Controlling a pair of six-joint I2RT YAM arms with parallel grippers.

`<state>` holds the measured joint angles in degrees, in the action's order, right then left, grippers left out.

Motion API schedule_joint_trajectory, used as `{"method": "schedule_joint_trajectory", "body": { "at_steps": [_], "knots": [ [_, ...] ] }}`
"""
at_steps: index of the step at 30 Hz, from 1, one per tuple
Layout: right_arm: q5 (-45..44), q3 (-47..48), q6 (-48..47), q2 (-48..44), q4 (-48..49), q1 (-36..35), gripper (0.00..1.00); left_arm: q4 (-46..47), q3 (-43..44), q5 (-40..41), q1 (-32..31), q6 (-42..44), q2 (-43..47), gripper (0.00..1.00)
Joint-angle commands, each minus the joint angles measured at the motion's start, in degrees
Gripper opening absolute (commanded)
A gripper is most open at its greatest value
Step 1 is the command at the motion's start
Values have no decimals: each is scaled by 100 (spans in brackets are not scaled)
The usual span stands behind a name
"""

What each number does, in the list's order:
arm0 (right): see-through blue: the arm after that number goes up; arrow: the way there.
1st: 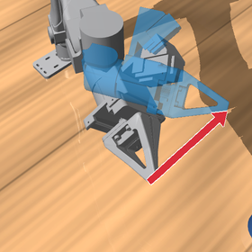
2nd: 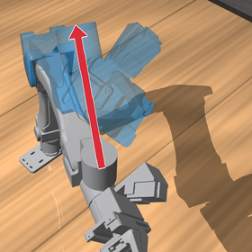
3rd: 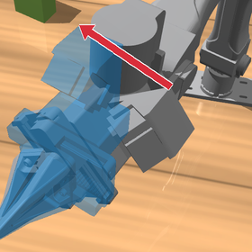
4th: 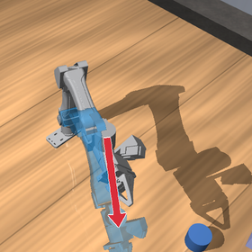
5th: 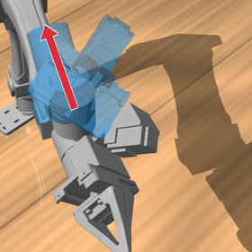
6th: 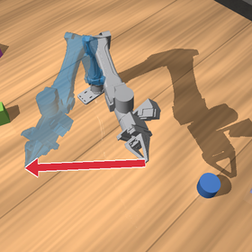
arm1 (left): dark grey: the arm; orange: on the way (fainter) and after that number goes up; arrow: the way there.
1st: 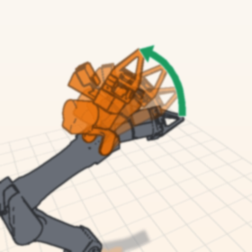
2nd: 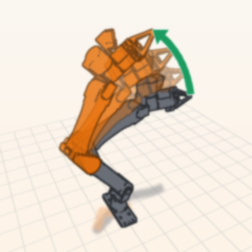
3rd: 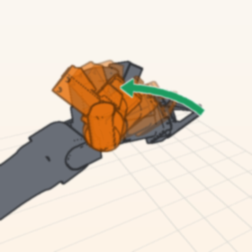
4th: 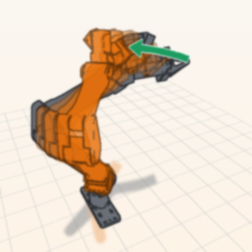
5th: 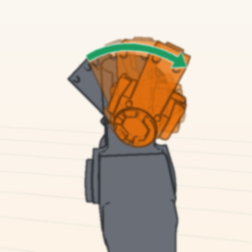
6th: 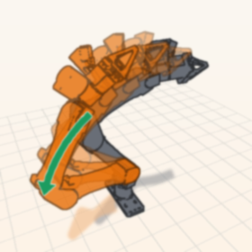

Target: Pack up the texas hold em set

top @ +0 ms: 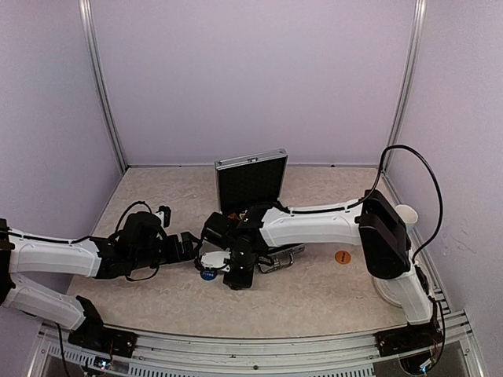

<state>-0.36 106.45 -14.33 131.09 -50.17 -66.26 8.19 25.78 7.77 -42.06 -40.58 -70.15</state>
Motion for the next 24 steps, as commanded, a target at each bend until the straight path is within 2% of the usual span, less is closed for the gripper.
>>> {"method": "schedule_joint_trajectory", "body": {
  "at_steps": [1, 10, 13, 16, 19, 24],
  "knots": [
    [-284, 57, -30, -567, 152, -23, 38, 162, 20, -121, 24, 25, -34, 99],
    [-361, -167, 11, -999, 379, -19, 39, 796, -205, -734, 32, 98, 68, 99],
    [-44, -265, 38, -997, 251, -74, 47, 750, -184, -723, 32, 119, 144, 99],
    [27, -517, -153, -1010, 199, -336, 65, 641, -170, -667, 48, 146, 227, 99],
    [-50, -584, -319, -902, 125, -610, 75, 553, -163, -610, 64, 149, 270, 99],
    [-17, -356, -477, -583, -34, -794, 82, 419, -152, -539, 199, 5, 226, 99]
  ]
}}
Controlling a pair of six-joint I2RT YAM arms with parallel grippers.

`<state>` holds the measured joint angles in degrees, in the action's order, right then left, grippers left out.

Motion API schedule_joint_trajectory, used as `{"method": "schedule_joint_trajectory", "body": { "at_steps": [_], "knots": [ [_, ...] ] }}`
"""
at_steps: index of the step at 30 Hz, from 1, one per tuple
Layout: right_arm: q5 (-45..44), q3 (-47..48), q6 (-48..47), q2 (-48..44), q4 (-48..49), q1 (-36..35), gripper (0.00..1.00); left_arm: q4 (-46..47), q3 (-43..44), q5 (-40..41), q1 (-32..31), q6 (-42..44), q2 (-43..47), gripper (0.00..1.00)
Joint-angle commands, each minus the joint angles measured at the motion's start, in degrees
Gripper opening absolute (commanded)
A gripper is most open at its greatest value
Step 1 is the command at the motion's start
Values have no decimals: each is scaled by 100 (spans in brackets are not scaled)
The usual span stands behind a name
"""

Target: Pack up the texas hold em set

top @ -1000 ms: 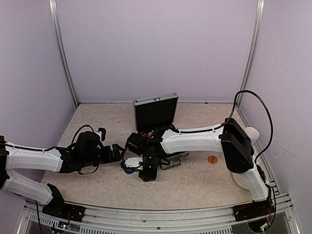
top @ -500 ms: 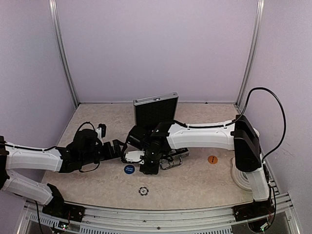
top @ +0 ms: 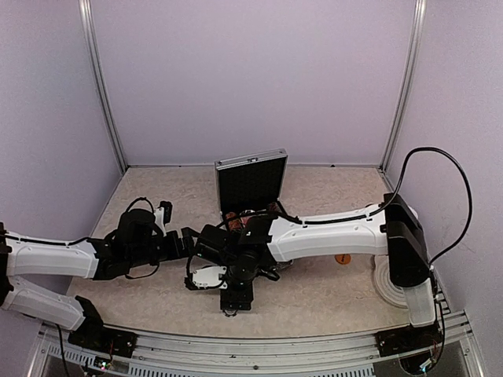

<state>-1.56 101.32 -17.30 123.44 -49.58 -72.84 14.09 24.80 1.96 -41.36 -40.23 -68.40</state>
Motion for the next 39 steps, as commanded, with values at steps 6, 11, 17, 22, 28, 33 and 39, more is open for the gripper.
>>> {"method": "schedule_joint_trajectory", "body": {
  "at_steps": [6, 11, 17, 22, 28, 33, 39],
  "knots": [
    [147, 450, -245, 640, -397, -152, 84, -235, -127, -20, 323, -115, 135, 99],
    [142, 476, -222, 833, -461, -152, 87, -240, -196, -20, 366, -130, 234, 99],
    [144, 576, -187, 1037, -567, -158, 86, -235, -302, -2, 396, -134, 347, 99],
    [487, 715, -182, 1183, -717, -153, 80, -281, -368, 15, 425, -123, 477, 99],
    [850, 770, -197, 1380, -887, -124, 75, -284, -476, 23, 436, -173, 672, 99],
    [859, 793, -69, 1485, -961, -83, 63, -297, -632, 31, 436, -237, 867, 99],
    [867, 926, 16, 1523, -1087, -91, 39, -500, -711, 91, 436, -274, 1190, 99]
  ]
}}
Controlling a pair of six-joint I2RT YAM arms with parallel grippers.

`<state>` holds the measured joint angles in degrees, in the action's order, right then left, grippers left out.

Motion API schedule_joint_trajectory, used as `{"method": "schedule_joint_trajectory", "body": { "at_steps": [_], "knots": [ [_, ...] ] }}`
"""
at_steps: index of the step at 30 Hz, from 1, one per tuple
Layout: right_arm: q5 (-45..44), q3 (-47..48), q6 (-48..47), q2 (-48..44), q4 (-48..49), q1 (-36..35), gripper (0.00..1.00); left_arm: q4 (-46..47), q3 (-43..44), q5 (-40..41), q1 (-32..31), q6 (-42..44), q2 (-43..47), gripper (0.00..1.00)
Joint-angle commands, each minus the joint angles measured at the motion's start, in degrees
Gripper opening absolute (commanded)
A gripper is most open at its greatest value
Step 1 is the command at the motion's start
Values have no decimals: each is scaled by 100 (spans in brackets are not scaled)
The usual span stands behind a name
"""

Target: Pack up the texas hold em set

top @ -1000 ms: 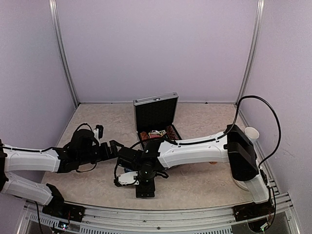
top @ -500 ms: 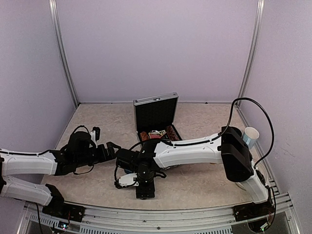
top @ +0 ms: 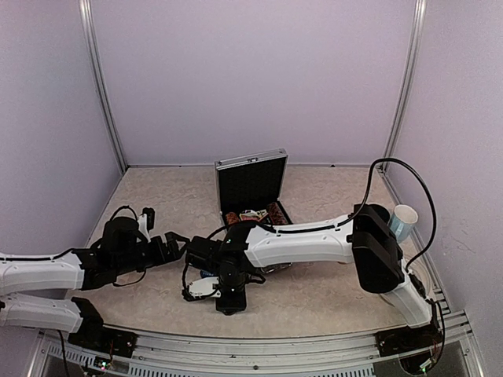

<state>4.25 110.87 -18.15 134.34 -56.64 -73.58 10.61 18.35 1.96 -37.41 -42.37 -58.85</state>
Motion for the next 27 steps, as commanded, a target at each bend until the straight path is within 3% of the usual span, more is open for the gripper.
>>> {"method": "schedule_joint_trajectory", "body": {
  "at_steps": [1, 9, 24, 27],
  "knots": [
    [269, 16, 115, 439, -419, -16, 38, -186, -63, 101, 41, -61, 293, 99],
    [17, 135, 150, 183, -345, -26, 37, -331, 63, 106, 41, 11, 401, 99],
    [-752, -478, 203, -948, 418, -1, 39, 376, -308, -459, 10, -325, -112, 99],
    [-677, -661, 238, -1028, 454, 52, 45, 491, -295, -535, -16, -367, -238, 99]
  ]
}}
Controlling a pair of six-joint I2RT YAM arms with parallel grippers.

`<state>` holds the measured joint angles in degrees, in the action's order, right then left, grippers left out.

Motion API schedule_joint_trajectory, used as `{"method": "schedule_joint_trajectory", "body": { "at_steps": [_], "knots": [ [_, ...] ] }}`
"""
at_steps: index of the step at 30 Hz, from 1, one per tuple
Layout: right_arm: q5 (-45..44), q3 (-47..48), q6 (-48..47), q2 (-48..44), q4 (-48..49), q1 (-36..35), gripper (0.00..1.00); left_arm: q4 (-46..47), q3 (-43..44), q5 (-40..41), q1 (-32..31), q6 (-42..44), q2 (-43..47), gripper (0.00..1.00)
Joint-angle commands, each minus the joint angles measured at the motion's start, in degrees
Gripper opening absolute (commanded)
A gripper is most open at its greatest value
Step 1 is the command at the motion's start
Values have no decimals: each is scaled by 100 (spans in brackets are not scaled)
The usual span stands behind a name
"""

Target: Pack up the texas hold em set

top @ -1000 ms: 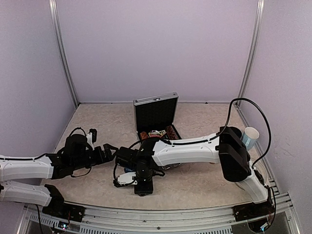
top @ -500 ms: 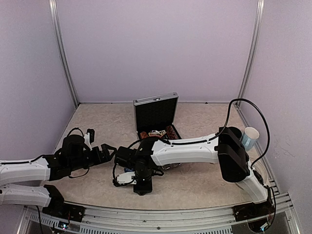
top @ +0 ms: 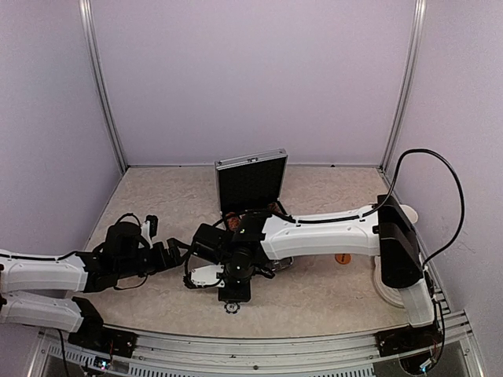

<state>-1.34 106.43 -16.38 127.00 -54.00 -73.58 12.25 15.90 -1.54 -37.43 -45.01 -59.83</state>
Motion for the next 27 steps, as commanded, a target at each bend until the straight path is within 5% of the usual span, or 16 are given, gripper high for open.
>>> {"method": "schedule_joint_trajectory", "body": {
  "at_steps": [1, 5, 16, 21, 27],
  "knots": [
    [-50, -240, 67, -284, 147, 55, 50, 338, -25, -193, -23, -110, -198, 99],
    [124, -410, 60, -207, 89, 46, 69, 335, 89, -173, -60, -89, -330, 99],
    [126, -61, -69, 437, -79, -7, 77, 213, 192, -43, -63, -44, -330, 99],
    [125, 36, -104, 613, -147, -9, 76, 181, 219, 0, -57, 8, -301, 99],
    [432, 236, -106, 762, -319, -7, 59, 155, 250, 13, -45, 74, -336, 99]
  ]
}}
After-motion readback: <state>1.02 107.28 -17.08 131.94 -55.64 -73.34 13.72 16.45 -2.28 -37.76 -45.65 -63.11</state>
